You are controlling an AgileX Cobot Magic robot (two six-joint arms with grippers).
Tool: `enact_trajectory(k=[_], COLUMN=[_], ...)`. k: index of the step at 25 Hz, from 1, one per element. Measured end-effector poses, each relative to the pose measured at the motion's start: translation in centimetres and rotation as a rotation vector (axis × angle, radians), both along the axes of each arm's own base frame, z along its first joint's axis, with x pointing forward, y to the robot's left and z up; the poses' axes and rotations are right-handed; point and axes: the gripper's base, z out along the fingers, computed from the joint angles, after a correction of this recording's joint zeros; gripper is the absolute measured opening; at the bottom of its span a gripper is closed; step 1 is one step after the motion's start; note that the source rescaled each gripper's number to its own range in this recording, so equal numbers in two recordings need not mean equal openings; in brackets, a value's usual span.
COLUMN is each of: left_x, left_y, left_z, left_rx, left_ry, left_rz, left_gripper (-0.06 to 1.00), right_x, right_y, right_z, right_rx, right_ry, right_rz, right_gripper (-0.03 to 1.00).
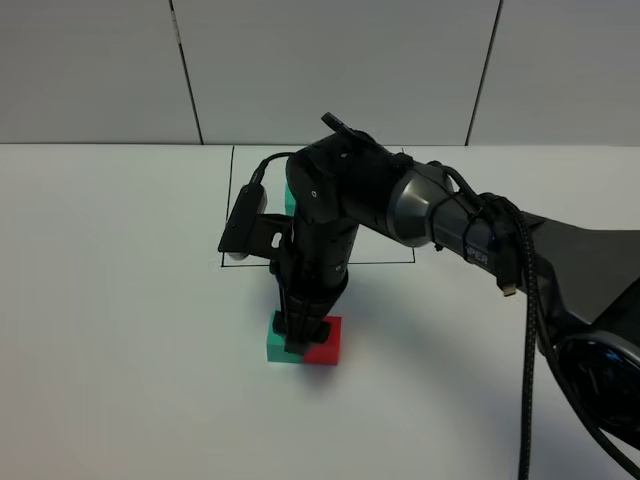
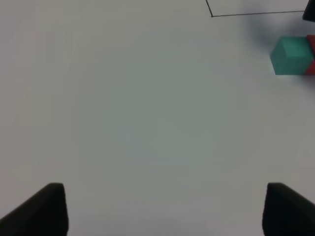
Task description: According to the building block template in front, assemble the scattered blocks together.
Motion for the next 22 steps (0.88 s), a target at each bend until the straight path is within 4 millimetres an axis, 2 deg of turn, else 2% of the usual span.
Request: enact_trajectory(k=[5,9,15,22], left_x=[0.0,0.0,0.0,0.0], left_y=[0.0,0.0,0.0,0.0], left_z=[0.0,0.0,0.0,0.0], left_rx=[0.0,0.001,0.001,0.001], left_ry=[0.0,0.0,0.0,0.0], left_rz=[0.0,-0.001,-0.001,-0.001], left_gripper=[0.8,0.8,0.8,0.8], right_x=[0.1,1.5,4.2,6.3], right_y=[-0.8,-3.2,-10.1,-17.6], right_z=[3.0,4.5,6.1,8.0], right_rx=[0.01,0.031,0.012,0.063], right_ry=[-0.068,-0.084,-0.034,-0.023], right_rz=[-0.062,-0.244,-0.595,-0.974], right_gripper=[0.93,0.93,0.91,0.9])
